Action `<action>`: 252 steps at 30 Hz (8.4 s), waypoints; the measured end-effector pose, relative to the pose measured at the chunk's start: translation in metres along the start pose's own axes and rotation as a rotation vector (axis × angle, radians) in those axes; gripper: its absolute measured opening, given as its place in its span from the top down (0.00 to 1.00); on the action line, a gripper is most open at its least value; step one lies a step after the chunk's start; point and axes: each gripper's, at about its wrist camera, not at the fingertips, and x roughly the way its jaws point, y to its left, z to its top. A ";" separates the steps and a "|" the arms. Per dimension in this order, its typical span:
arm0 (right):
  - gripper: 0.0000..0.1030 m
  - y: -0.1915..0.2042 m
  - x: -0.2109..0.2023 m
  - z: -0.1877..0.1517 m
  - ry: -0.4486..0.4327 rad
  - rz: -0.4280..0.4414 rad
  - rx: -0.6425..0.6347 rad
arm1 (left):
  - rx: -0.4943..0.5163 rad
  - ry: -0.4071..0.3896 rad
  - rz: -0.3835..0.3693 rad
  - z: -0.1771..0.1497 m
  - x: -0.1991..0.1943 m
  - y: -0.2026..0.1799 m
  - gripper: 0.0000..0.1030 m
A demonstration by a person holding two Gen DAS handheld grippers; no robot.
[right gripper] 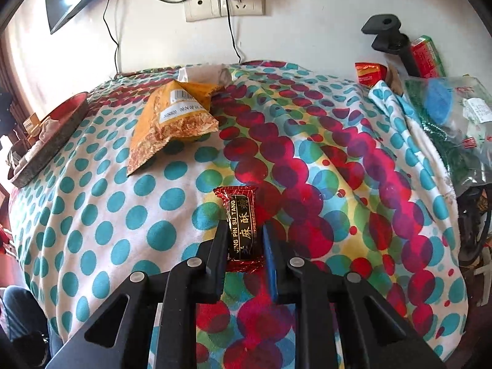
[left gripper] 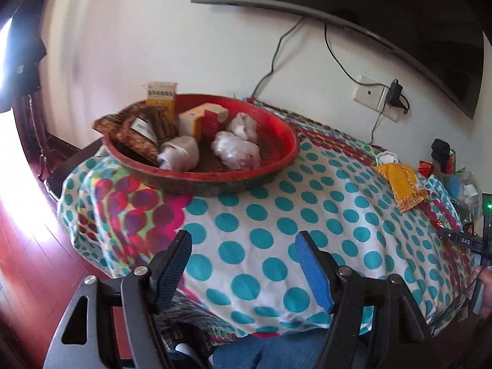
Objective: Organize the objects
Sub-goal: 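Grasp the red-wrapped chocolate bar with the right gripper, then carry the chocolate bar into the red tray and open the right gripper, then grasp the white cloth bundle on the bed with the left gripper, then carry the white cloth bundle into the red tray and open the left gripper, then grasp the orange snack bag with the right gripper, then carry the orange snack bag into the red tray and open the right gripper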
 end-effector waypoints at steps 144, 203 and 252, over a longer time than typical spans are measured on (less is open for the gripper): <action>0.05 0.022 0.028 0.041 -0.118 0.140 0.148 | 0.473 0.145 -0.015 0.160 0.249 -0.365 0.73; 0.00 0.033 0.034 0.045 -0.078 0.111 0.087 | -0.006 0.253 0.386 0.251 0.249 0.034 0.73; 0.24 0.080 0.117 0.131 0.016 0.115 -0.020 | 0.105 0.149 -0.092 -0.004 0.014 -0.048 0.38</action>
